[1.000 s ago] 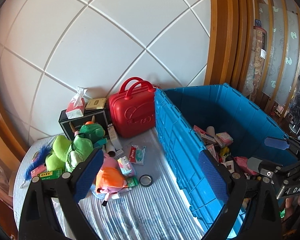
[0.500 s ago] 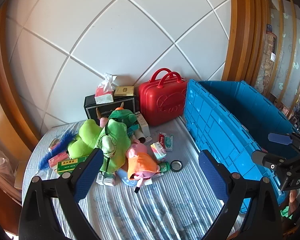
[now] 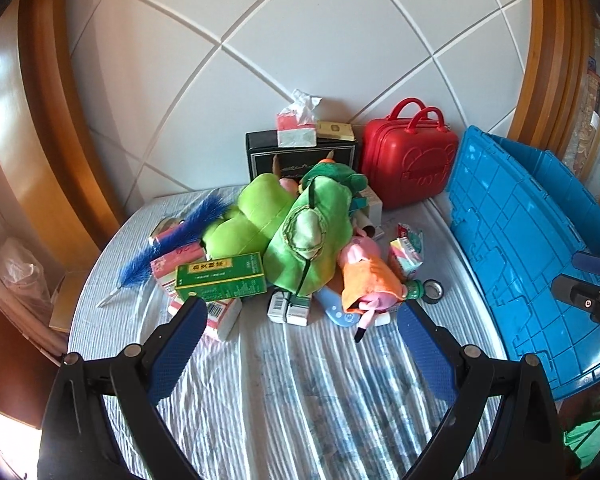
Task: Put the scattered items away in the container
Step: 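Withdraw both tools from the crate back over the bed items, then grasp the green medicine box with the left tool while the right tool grasps the pig plush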
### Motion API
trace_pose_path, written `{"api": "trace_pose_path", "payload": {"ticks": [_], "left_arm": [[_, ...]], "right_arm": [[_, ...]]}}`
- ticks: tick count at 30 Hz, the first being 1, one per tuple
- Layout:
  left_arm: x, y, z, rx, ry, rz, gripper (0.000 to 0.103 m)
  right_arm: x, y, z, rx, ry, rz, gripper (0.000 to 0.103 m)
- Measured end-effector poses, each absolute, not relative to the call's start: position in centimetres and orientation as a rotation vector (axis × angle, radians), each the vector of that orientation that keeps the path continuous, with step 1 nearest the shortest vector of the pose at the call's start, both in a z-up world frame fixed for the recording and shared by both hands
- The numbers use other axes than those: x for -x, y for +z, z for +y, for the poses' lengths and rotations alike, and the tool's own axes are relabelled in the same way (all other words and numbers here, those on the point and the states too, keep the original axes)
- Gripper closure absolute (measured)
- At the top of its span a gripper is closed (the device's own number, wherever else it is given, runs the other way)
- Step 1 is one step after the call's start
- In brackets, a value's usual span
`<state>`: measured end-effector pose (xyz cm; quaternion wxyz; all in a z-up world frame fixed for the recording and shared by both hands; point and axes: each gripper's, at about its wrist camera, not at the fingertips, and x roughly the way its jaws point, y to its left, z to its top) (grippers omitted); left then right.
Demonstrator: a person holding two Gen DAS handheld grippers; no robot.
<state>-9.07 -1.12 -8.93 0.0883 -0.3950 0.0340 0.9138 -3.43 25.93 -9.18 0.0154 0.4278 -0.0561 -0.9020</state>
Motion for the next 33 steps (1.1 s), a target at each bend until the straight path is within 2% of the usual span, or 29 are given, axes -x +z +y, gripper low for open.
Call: {"api": "trace_pose_path", "payload": {"ticks": [15,24,29,33], "left_arm": [[14.6,-20.9,-9.3,1.417,2.762,0.06,0.005],[20.8,-27.9,-12.1,1.417,2.732,0.084,0.005],[23.3,-30.2,-13.6,1.459,2.723,0.097,0.005],[25.1,-30.5,-13.2,1.388,2.688,0.169,0.005]], "right_arm": [[10.4,-19.2,20.5,-1.496,-2.704,-0.081,0.0],[12.7,-23.1,19.5,-1.586,-2.693,-0.075,0.0],[13.0,-24.3,18.9,-1.624,-2.683,-0.065,0.0],[13.5,-25.0,18.2,-1.639,-2.671,-0.058,0.0]]}}
